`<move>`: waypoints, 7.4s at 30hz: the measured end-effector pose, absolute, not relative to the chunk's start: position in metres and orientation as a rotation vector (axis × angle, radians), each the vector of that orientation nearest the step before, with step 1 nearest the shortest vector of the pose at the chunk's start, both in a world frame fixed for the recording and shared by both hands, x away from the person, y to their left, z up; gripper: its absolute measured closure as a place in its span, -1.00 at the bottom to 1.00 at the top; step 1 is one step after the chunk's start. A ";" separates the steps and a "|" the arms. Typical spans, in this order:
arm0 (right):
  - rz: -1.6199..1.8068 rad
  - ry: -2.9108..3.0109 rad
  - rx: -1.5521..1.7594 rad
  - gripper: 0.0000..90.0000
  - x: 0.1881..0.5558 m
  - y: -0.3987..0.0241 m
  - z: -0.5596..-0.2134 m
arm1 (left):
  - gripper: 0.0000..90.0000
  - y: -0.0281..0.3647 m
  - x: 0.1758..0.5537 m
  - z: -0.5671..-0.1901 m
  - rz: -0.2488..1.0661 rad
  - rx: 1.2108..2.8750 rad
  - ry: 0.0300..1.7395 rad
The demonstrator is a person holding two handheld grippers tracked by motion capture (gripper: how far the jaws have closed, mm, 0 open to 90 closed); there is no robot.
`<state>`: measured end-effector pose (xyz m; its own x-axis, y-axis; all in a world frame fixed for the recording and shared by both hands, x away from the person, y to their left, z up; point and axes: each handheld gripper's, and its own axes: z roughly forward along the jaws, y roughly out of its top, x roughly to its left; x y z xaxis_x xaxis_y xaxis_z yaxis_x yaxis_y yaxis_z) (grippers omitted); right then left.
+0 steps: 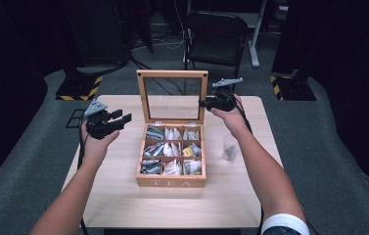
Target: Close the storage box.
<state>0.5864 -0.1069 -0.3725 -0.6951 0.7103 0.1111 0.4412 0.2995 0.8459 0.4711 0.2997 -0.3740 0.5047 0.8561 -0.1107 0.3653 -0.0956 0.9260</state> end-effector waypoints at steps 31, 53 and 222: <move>1.393 2.275 0.931 0.34 0.545 -0.109 -0.372 | 0.19 0.276 0.478 -0.359 0.576 1.696 0.983; 1.432 2.277 0.910 0.23 0.530 -0.112 -0.380 | 0.35 0.267 0.477 -0.361 0.552 1.719 0.944; 1.310 2.369 0.872 0.03 0.367 -0.114 -0.457 | 0.13 0.275 0.336 -0.465 0.450 1.856 0.862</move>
<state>0.3666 -0.1137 -0.4571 -0.7722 0.6346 0.0324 0.3648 0.4010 0.8403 0.3362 0.2752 -0.4645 0.6769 0.7327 -0.0702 0.3608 -0.2471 0.8993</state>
